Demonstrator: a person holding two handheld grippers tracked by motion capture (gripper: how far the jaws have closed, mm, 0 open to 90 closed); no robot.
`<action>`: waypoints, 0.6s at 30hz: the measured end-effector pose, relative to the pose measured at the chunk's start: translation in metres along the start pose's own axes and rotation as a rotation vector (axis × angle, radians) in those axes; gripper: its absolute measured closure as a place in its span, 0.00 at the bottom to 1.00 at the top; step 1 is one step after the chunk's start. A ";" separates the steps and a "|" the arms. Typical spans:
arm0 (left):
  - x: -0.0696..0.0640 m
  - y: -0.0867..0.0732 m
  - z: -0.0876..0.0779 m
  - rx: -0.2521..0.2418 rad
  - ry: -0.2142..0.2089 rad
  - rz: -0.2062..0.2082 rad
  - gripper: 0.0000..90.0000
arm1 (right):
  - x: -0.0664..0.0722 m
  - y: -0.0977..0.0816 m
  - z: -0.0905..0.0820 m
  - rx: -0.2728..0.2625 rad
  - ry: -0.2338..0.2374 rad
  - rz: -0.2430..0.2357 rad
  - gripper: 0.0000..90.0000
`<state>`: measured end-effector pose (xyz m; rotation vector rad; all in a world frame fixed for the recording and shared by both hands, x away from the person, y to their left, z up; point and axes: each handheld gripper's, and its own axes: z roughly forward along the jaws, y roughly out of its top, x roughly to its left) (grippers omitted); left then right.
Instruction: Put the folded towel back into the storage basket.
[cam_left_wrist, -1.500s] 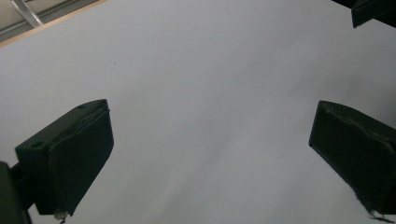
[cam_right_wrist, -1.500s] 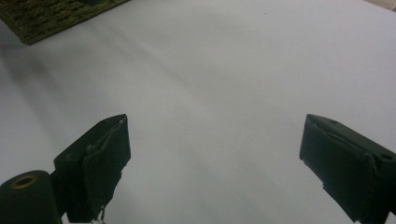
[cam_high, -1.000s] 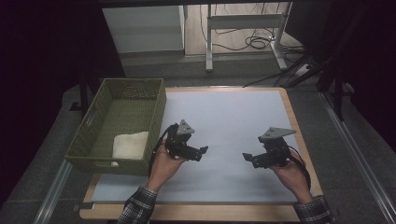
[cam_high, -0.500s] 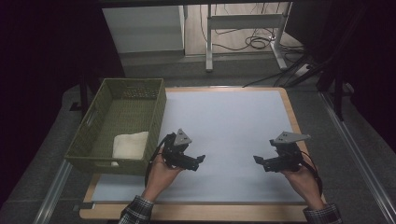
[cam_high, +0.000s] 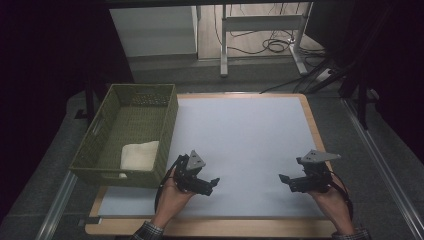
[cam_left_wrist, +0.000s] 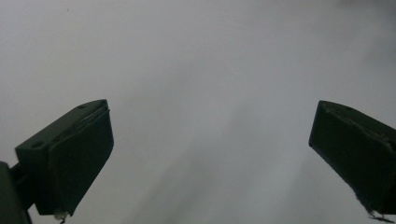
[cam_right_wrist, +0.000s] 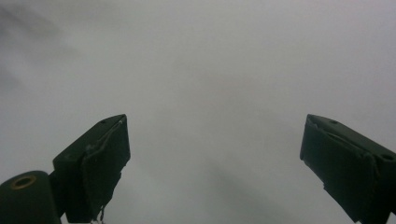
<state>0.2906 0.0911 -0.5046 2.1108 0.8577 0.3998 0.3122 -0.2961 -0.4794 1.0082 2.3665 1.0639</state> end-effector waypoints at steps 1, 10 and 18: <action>-0.001 -0.002 0.000 0.001 0.000 0.000 0.00 | 0.000 -0.002 0.000 0.003 0.002 0.001 0.10; -0.001 -0.023 0.003 0.010 -0.004 -0.013 0.00 | 0.002 -0.019 0.009 0.026 0.017 0.000 0.09; 0.001 -0.038 0.008 0.034 -0.003 -0.030 0.00 | 0.008 -0.029 0.020 0.040 0.026 -0.019 0.06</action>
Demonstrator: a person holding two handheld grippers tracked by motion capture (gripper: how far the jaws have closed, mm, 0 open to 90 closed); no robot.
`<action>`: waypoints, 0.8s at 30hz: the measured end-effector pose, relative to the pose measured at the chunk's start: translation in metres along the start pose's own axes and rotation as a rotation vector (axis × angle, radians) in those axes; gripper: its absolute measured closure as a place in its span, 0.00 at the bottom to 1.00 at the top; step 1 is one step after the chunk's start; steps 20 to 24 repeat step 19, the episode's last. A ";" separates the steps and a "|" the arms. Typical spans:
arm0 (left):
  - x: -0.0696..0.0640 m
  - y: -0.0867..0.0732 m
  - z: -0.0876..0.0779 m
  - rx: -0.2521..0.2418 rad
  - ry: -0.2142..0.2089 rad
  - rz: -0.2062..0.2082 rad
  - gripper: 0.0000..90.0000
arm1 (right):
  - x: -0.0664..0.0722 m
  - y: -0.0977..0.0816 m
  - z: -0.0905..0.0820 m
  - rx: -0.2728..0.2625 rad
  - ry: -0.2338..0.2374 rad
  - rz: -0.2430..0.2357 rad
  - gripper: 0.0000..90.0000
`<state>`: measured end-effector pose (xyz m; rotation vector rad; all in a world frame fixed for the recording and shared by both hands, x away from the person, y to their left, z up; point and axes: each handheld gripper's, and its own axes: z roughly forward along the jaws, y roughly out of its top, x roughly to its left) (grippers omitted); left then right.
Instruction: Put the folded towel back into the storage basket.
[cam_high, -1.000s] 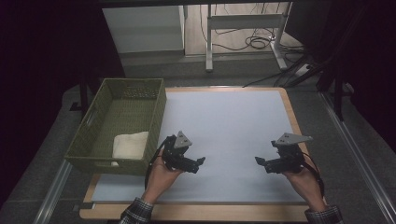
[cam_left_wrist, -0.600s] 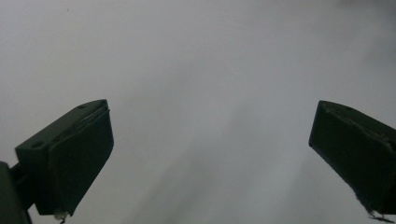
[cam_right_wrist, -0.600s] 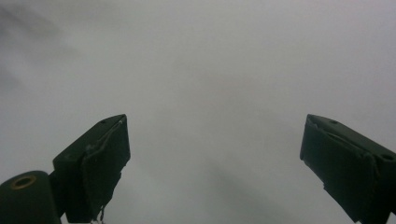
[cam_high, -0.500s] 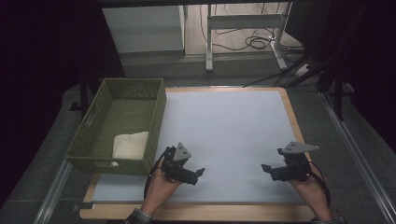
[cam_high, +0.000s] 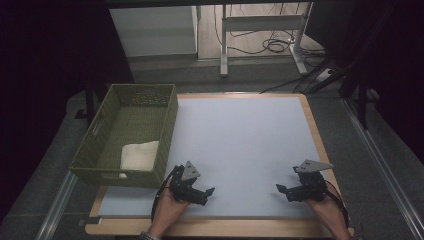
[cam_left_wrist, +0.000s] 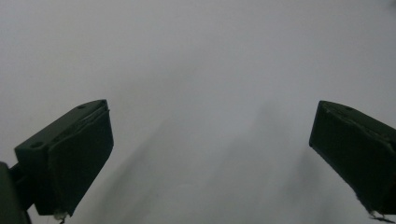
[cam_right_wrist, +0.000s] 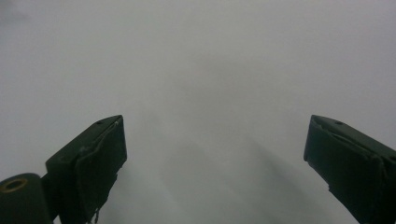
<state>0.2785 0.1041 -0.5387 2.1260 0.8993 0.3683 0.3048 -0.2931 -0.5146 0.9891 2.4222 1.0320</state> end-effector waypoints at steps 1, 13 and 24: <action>0.000 -0.002 0.001 0.007 0.001 0.000 0.00 | 0.001 -0.001 0.002 0.000 0.004 -0.003 0.05; 0.002 -0.003 0.010 0.092 0.012 -0.005 0.00 | 0.009 -0.007 0.016 0.034 0.002 -0.038 0.04; 0.002 -0.004 0.010 0.093 0.009 -0.011 0.00 | 0.009 -0.007 0.016 0.036 0.007 -0.032 0.04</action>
